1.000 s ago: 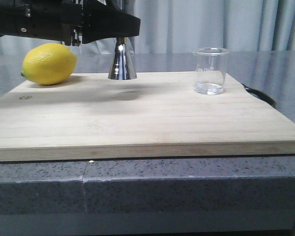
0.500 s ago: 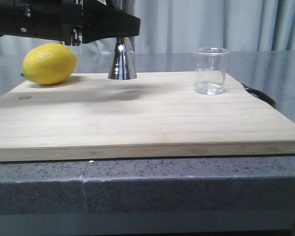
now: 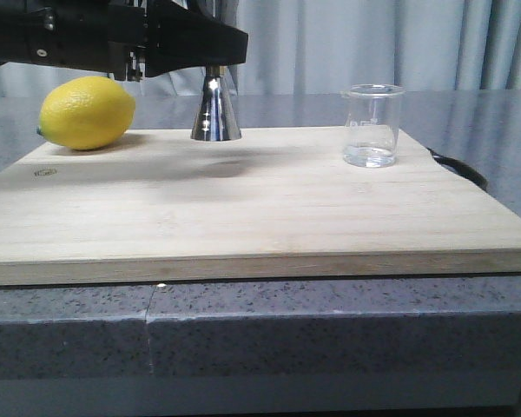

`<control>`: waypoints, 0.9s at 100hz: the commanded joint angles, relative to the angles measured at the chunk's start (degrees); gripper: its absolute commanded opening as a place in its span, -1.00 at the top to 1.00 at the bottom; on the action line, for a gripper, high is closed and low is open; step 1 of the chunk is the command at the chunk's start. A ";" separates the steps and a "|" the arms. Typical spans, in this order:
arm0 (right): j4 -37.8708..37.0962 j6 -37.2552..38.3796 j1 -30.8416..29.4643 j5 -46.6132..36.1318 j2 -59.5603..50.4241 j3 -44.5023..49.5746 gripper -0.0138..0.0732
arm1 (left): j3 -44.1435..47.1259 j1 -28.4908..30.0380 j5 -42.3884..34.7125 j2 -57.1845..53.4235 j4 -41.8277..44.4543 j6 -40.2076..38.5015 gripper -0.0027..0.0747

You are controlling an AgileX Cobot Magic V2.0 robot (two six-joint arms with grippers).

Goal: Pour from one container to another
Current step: 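Lower the filled jigger onto the board with the left gripper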

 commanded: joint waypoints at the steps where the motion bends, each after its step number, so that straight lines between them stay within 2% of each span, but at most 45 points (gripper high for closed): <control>1: -0.34 -0.04 -0.32 -2.89 -0.54 -2.11 -0.62 | -1.66 -0.45 5.04 -2.41 -5.26 0.94 0.40; 22: -0.34 -0.04 -0.32 -2.89 -0.54 -2.11 -0.62 | -1.66 -0.34 5.28 -1.53 -4.86 5.99 0.40; 90: -0.34 -0.04 -0.32 -2.89 -0.54 -2.11 -0.62 | -1.05 2.16 5.73 0.28 -3.08 8.09 0.40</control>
